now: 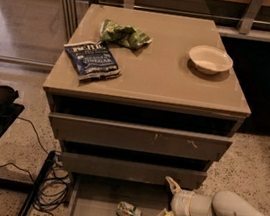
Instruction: Pick 7up can from bottom drawer and place on counter
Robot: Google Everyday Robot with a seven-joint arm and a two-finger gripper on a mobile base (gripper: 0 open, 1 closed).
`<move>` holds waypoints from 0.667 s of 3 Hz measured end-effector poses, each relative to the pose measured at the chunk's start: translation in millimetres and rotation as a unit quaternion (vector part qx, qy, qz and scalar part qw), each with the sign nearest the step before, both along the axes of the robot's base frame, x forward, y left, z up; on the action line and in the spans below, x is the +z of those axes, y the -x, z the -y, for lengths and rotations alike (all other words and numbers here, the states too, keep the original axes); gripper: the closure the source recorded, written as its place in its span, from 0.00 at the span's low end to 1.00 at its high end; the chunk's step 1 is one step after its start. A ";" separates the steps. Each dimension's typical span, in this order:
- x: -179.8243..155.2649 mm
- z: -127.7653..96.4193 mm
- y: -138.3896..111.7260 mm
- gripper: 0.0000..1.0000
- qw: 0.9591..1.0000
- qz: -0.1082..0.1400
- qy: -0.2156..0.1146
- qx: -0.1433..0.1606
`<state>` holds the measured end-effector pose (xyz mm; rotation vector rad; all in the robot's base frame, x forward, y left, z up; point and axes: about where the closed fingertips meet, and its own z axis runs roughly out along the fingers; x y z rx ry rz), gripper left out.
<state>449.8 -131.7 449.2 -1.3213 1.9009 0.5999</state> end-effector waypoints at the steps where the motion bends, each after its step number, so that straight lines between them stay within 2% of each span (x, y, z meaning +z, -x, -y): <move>1: -34.2 -7.1 -13.2 0.00 1.000 0.026 -0.008 -0.005; 2: -69.5 -14.0 -17.0 0.00 0.999 0.034 -0.001 0.002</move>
Offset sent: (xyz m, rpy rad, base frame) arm 0.0206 0.0203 -0.1193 -0.0288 -0.0824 0.0289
